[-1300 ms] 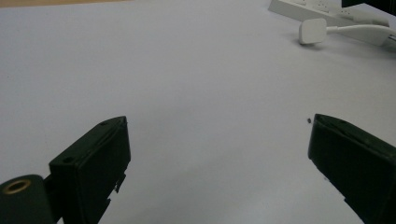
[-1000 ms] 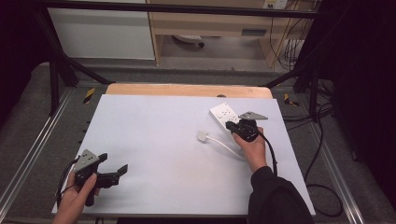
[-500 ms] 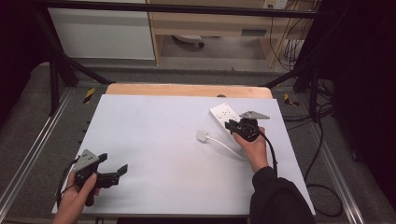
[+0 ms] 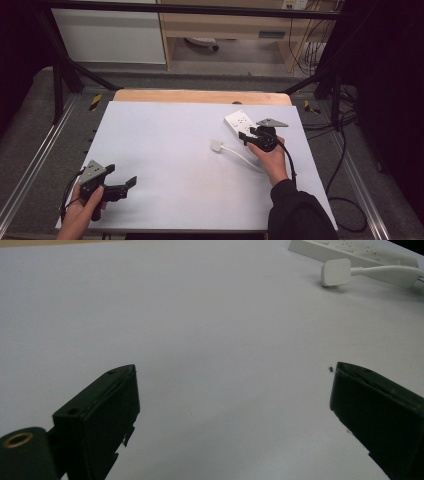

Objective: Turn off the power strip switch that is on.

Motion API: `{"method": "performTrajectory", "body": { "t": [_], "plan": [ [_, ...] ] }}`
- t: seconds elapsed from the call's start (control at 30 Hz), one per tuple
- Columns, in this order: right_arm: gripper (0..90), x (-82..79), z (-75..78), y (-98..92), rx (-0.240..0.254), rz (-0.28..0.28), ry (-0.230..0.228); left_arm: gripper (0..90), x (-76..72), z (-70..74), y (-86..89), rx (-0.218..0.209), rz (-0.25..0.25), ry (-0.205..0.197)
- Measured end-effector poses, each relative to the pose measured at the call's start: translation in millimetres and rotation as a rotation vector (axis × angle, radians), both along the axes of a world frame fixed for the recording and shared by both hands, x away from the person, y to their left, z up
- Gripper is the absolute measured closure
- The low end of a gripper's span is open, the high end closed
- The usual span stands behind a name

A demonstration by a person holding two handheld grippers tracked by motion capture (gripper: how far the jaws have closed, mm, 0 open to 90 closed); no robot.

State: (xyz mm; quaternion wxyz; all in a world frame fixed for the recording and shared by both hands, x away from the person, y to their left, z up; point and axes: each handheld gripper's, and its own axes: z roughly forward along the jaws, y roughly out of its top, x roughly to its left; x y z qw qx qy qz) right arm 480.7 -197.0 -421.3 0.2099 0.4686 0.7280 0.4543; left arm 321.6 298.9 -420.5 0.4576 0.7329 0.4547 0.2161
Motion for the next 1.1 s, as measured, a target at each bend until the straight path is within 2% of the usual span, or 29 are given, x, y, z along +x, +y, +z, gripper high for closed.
{"method": "performTrajectory", "body": {
  "t": [0.17,0.2,0.27,0.37,0.77,0.8,0.97,1.1],
  "plan": [
    [33.1,-0.1,0.9,0.7,-0.006,-0.010,-0.001,5.6,-0.1,0.1,-0.1,0.000,0.000,0.000],
    [28.5,0.5,1.6,1.3,-0.005,-0.015,0.002,5.6,-0.1,0.1,-0.1,0.000,0.000,0.000],
    [26.1,0.6,1.9,1.6,-0.006,-0.017,0.002,5.6,-0.1,0.1,-0.2,0.000,0.000,0.000],
    [17.9,0.8,3.7,3.6,-0.009,-0.024,0.013,5.6,-0.1,0.1,0.0,-0.001,0.000,0.000],
    [8.1,0.0,8.5,4.9,-0.013,-0.024,0.012,5.6,-0.3,0.3,0.2,-0.001,0.000,-0.001],
    [7.7,-0.2,9.9,5.8,-0.031,-0.047,0.003,5.6,-0.3,0.3,0.1,-0.001,0.000,-0.001],
    [6.0,-1.1,11.0,6.7,-0.069,-0.075,-0.021,5.6,-0.1,0.3,0.4,0.000,0.001,-0.002],
    [6.2,-0.7,11.4,5.5,-0.048,-0.103,-0.009,5.6,-0.1,0.1,-0.1,0.000,0.000,0.000]
  ]
}}
